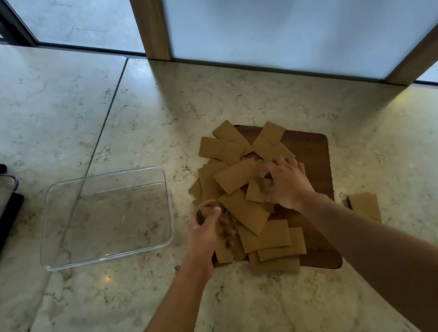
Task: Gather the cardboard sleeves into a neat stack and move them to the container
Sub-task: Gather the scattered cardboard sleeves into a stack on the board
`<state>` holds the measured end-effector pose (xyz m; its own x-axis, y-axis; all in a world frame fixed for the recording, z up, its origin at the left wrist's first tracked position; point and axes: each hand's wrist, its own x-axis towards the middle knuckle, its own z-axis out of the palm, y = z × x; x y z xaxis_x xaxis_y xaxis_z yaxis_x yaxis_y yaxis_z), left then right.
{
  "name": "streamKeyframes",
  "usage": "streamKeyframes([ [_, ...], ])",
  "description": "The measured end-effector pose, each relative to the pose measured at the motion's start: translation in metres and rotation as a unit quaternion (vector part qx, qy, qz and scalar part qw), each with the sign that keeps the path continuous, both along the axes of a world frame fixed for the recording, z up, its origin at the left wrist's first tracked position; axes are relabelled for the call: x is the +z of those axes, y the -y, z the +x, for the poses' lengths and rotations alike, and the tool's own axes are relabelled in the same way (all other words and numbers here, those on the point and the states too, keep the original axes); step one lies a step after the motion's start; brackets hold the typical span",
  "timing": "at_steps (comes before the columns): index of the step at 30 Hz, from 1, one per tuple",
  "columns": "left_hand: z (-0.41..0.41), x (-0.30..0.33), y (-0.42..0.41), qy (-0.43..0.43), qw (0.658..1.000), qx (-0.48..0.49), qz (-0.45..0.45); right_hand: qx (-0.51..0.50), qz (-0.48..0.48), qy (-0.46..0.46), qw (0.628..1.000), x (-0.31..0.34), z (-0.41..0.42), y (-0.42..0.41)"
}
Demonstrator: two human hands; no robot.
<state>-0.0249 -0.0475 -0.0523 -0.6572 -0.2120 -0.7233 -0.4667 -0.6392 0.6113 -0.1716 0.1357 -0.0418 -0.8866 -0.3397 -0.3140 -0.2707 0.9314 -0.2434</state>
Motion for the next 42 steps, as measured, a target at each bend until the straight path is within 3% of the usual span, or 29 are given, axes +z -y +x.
streamKeyframes([
  [5,-0.001,-0.006,-0.006,0.000,0.998,-0.020,-0.056,-0.110,-0.152,0.014,0.982,0.012,0.004,-0.001],
  [8,-0.001,-0.002,-0.012,-0.024,0.996,-0.057,-0.071,-0.232,-0.272,0.050,0.933,0.026,0.012,0.007],
  [10,0.000,0.003,-0.016,-0.039,0.993,-0.088,-0.063,-0.338,-0.368,0.106,0.860,0.033,0.022,0.013],
  [13,0.001,0.009,-0.023,-0.030,0.993,-0.103,-0.045,-0.441,-0.522,0.232,0.692,0.030,0.048,0.022],
  [16,-0.001,0.008,-0.027,0.012,0.996,-0.069,-0.060,-0.460,-0.586,0.255,0.617,0.020,0.073,0.023],
  [18,0.000,0.006,-0.026,0.041,0.994,-0.047,-0.096,-0.485,-0.587,0.279,0.585,0.013,0.088,0.023],
  [19,0.002,0.005,-0.026,0.036,0.993,-0.043,-0.100,-0.495,-0.566,0.286,0.593,0.011,0.095,0.025],
  [20,0.004,0.005,-0.026,0.030,0.993,-0.043,-0.104,-0.496,-0.524,0.284,0.631,0.010,0.100,0.027],
  [22,0.009,0.005,-0.025,0.042,0.989,-0.038,-0.134,-0.459,-0.408,0.252,0.748,0.005,0.106,0.029],
  [24,0.010,0.003,-0.019,0.067,0.985,-0.010,-0.157,-0.403,-0.328,0.230,0.823,0.001,0.108,0.025],
  [27,0.007,0.006,-0.012,0.059,0.989,0.049,-0.129,-0.407,-0.313,0.296,0.805,0.003,0.110,0.025],
  [29,0.007,0.009,-0.015,0.023,0.994,0.033,-0.105,-0.416,-0.308,0.304,0.800,0.003,0.119,0.033],
  [32,0.006,0.008,-0.016,0.007,0.998,-0.008,-0.063,-0.304,-0.278,0.260,0.873,-0.001,0.129,0.044],
  [34,0.004,0.003,-0.009,0.012,1.000,0.022,0.003,-0.255,-0.247,0.180,0.918,-0.004,0.124,0.043],
  [37,0.003,0.005,0.002,-0.022,0.997,0.065,0.020,-0.261,-0.181,0.030,0.948,-0.009,0.104,0.036],
  [40,0.003,0.001,0.007,-0.054,0.997,0.059,0.017,-0.144,-0.048,0.016,0.988,-0.019,0.090,0.038],
  [42,0.002,0.005,0.008,-0.041,0.998,0.040,0.023,-0.114,-0.029,0.010,0.993,-0.023,0.084,0.040],
])
